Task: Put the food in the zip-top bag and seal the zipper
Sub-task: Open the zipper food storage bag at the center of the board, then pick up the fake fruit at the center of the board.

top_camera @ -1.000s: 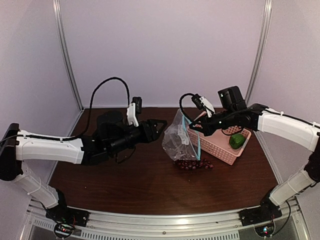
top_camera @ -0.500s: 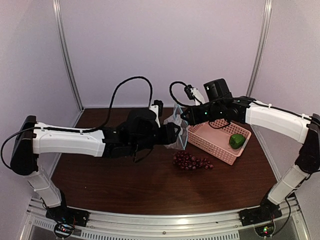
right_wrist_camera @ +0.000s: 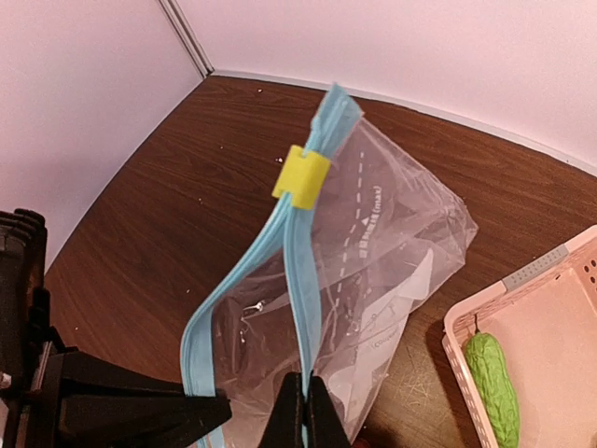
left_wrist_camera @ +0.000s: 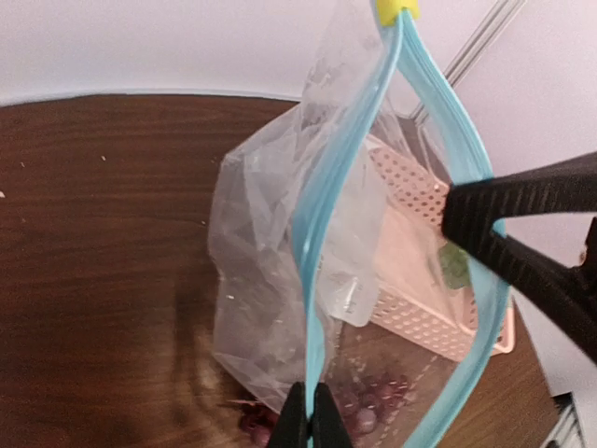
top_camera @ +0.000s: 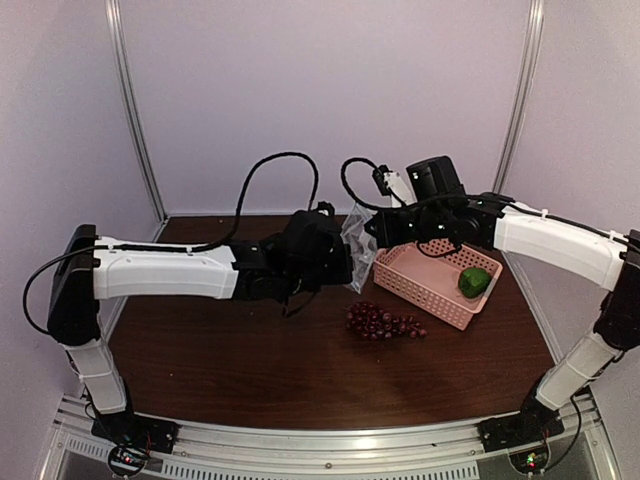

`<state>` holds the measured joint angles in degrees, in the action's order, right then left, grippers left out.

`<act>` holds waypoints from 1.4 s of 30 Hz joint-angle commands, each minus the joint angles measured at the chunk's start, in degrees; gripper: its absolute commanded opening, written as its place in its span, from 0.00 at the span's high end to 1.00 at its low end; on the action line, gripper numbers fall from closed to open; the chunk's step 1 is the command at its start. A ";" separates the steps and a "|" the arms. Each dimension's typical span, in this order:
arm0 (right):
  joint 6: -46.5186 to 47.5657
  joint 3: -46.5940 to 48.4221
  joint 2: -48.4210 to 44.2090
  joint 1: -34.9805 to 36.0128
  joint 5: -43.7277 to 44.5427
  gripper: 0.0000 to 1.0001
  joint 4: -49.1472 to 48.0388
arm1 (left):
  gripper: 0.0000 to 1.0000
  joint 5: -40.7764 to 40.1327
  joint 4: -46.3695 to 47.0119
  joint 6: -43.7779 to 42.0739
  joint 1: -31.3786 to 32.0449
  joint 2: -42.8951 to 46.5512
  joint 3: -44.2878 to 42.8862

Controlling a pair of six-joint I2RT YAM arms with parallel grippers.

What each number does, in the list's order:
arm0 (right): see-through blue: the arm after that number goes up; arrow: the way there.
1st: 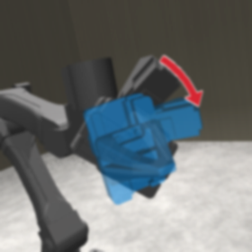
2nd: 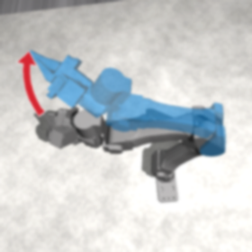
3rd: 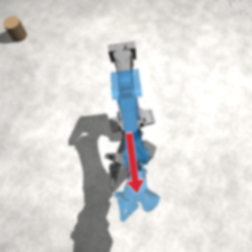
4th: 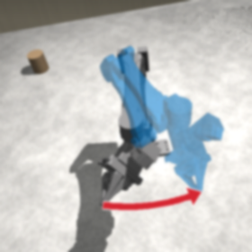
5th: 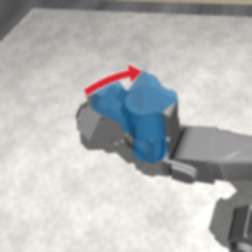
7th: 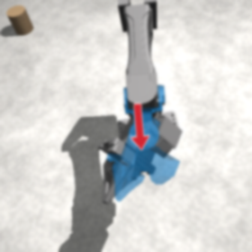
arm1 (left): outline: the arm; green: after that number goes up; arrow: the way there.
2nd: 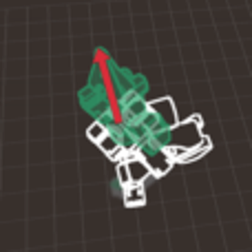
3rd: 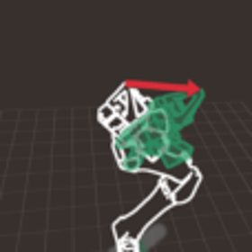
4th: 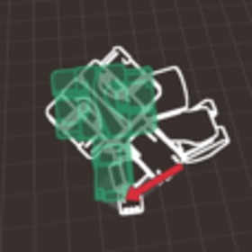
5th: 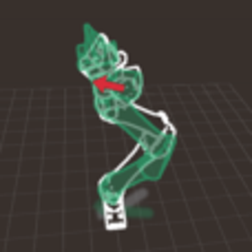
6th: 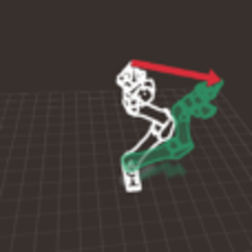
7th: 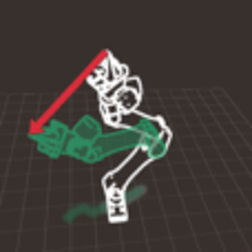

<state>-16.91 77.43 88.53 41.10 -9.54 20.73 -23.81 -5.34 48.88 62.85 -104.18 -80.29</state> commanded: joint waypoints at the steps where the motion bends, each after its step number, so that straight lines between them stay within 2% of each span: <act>1: 1.42 0.26 -1.26 0.44 8.54 1.00 0.85 | 1.00 -7.31 -5.93 -0.32 -0.56 2.22 -2.15; 7: 3.08 -1.10 -0.65 0.41 14.57 1.00 2.06 | 1.00 -13.09 -9.62 -3.59 -1.10 5.76 -0.58; 11: 3.37 0.76 0.38 0.45 19.29 1.00 5.01 | 1.00 -16.00 -12.54 -2.12 -1.73 6.19 -0.06; 14: 3.75 1.28 0.42 0.47 16.32 1.00 5.65 | 1.00 -16.52 -11.34 -2.32 -1.70 7.09 1.36; 16: 4.96 0.44 0.20 0.46 9.03 1.00 4.14 | 1.00 -15.64 -8.93 -3.85 -1.68 7.29 2.14; 19: 8.00 -0.23 -0.09 0.40 -6.42 0.82 1.81 | 1.00 -13.96 -7.13 -5.56 -1.83 7.10 2.20; 24: 15.93 1.60 -4.06 -2.40 -12.96 0.56 6.49 | 1.00 -13.51 -10.94 -7.02 -2.56 7.70 1.28; 27: 22.75 -1.19 -7.78 -6.92 -23.33 0.41 8.23 | 1.00 -12.44 -12.97 -7.62 -4.05 9.87 2.89; 29: 31.64 -3.92 -8.86 -8.32 -28.72 0.39 10.91 | 1.00 -11.59 -13.65 -8.11 -4.81 11.59 4.66; 33: 43.56 -10.12 -7.24 -8.39 -28.03 0.34 15.54 | 1.00 -10.32 -17.03 -9.20 -5.87 14.46 6.90; 37: 47.69 -14.30 -3.38 -8.35 -25.63 0.28 13.12 | 1.00 -10.06 -22.76 -10.44 -6.65 17.34 7.79; 42: 51.52 -12.59 4.62 -7.37 -21.98 0.21 13.03 | 1.00 -9.49 -28.32 -10.74 -7.61 20.69 9.51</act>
<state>28.08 63.53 89.38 32.82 -34.02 32.86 -34.20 -27.46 39.38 56.27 -86.41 -72.42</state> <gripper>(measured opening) 0.759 0.016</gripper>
